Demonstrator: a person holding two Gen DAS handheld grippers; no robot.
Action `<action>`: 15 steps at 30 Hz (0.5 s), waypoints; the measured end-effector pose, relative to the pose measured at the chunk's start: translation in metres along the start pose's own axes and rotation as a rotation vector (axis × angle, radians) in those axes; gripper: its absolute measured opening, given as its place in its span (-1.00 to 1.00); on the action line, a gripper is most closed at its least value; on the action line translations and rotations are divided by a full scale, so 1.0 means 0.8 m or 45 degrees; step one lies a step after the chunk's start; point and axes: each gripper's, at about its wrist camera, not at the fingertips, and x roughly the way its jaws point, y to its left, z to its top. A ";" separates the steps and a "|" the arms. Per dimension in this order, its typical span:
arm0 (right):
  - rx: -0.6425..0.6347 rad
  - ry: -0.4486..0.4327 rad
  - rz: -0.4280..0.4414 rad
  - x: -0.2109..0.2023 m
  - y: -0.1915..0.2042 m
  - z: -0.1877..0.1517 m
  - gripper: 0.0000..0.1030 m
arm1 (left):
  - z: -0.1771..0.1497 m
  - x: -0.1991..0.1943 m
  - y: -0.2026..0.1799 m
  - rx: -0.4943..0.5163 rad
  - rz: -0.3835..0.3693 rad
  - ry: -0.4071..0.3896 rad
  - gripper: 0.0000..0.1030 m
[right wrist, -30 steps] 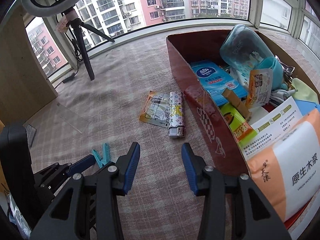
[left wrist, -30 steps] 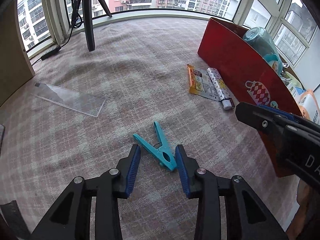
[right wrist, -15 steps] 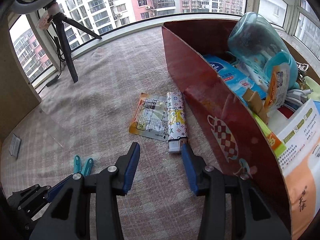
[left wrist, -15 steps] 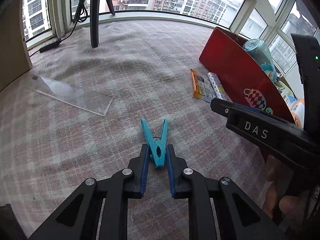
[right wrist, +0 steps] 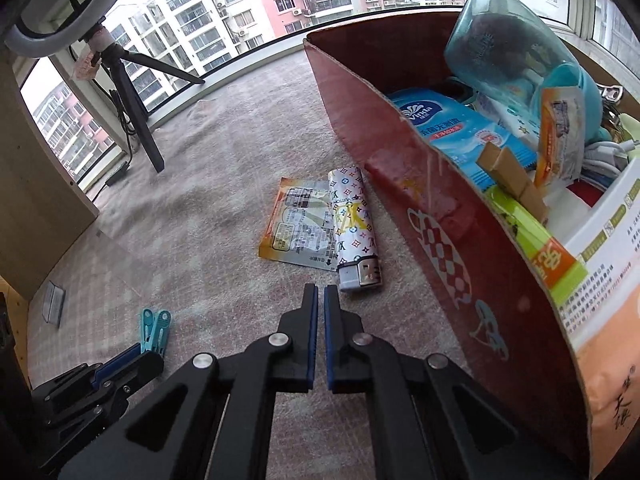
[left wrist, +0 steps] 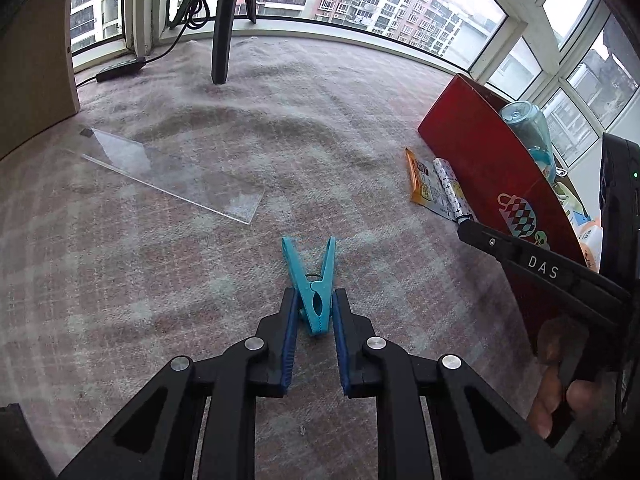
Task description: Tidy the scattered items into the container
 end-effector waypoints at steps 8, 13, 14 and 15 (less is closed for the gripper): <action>-0.040 -0.073 -0.119 0.003 0.014 0.008 -0.39 | -0.001 -0.001 -0.003 0.012 -0.022 0.001 -0.69; -0.059 -0.102 -0.154 0.009 0.020 0.012 -0.39 | 0.001 -0.003 0.000 0.013 -0.030 0.001 -0.70; -0.062 -0.098 -0.157 0.011 0.021 0.014 -0.39 | 0.001 -0.004 0.000 0.012 -0.031 -0.001 -0.69; -0.062 -0.095 -0.160 0.011 0.021 0.015 -0.47 | 0.001 -0.004 0.000 0.012 -0.032 -0.003 -0.69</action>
